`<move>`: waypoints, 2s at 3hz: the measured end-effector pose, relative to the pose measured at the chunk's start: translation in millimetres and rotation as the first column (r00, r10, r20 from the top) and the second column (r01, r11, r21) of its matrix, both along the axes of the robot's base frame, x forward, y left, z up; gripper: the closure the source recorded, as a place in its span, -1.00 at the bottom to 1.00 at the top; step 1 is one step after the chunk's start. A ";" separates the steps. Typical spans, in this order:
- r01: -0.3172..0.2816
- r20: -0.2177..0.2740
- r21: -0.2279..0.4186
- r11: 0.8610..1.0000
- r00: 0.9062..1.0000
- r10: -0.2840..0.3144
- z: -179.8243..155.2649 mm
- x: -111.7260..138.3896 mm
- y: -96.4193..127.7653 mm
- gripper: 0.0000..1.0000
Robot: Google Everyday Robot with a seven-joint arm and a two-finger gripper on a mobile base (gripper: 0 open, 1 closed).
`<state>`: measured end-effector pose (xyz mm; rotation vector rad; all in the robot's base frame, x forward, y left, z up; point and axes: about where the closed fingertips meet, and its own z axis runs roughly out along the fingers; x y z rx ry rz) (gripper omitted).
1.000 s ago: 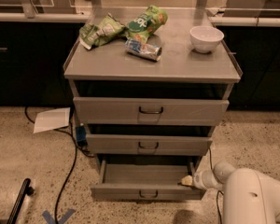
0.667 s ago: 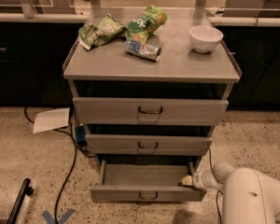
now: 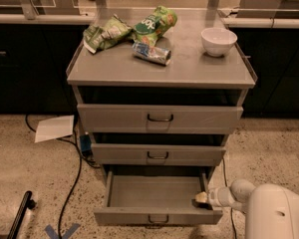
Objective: Open bottom drawer
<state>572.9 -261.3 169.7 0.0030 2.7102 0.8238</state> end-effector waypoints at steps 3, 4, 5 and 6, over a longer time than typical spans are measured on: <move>0.076 0.032 0.092 0.993 0.996 -0.079 11.0 -57.9 -3.6 1.00; 0.078 0.167 0.080 0.994 0.982 -0.091 46.4 -63.1 -10.2 1.00; 0.076 0.321 0.046 0.996 0.943 -0.086 91.6 -66.0 -15.8 1.00; 0.082 0.332 0.058 0.995 0.938 -0.097 95.5 -66.3 -14.5 0.62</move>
Offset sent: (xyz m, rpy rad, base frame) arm -0.1284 -0.0133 0.0178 0.2084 -0.0705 -0.1756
